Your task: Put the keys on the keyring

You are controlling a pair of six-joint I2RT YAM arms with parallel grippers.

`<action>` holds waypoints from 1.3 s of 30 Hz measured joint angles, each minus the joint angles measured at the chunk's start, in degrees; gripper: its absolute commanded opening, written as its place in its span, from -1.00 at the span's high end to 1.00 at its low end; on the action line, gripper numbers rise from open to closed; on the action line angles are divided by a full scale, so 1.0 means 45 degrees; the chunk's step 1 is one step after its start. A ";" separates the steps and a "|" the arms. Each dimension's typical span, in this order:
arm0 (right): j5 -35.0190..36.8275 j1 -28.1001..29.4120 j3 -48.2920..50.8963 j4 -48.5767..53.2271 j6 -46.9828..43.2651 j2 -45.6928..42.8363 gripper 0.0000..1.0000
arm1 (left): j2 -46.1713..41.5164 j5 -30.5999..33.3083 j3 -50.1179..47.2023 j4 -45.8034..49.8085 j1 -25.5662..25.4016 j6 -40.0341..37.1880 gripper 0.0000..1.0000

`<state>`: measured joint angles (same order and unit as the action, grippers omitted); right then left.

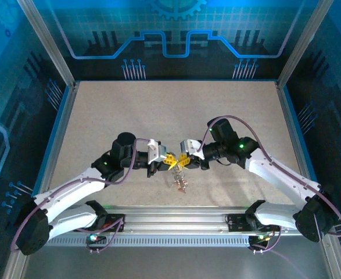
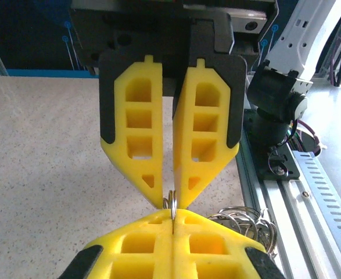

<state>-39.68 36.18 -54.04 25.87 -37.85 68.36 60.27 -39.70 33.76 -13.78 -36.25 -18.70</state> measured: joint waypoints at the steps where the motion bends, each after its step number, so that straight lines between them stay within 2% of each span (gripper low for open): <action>1: -0.0005 0.0000 0.0049 -0.0049 0.0034 -0.0015 0.66 | -0.0010 -0.0015 -0.0117 -0.0248 0.0019 0.0136 1.00; 16: -0.0641 -0.0053 0.0525 -0.0967 0.0719 -0.0165 0.65 | -0.0087 -0.0641 -0.0831 -0.2453 0.0068 0.1005 1.00; 22: -0.0763 -0.0053 0.0525 -0.0996 0.0743 -0.0170 0.63 | -0.0087 -0.0719 -0.0986 -0.2710 0.0068 0.1088 1.00; 27: -0.0957 -0.0053 0.0525 -0.0986 0.0748 -0.0170 0.72 | -0.0087 -0.0714 -0.1039 -0.2725 0.0068 0.1088 1.00; 33: -0.0991 -0.0053 0.0525 -0.1005 0.0797 -0.0170 0.70 | -0.0131 -0.0656 -0.1141 -0.2720 0.0092 0.1083 1.00; 39: -0.1044 -0.0049 0.0525 -0.1141 0.1195 -0.0165 0.89 | -0.0267 -0.0481 -0.1258 -0.2725 0.0092 0.1093 1.00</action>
<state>-44.38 35.97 -51.68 20.73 -32.47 67.61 59.07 -41.87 28.10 -26.04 -35.83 -13.78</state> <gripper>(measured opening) 0.087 0.052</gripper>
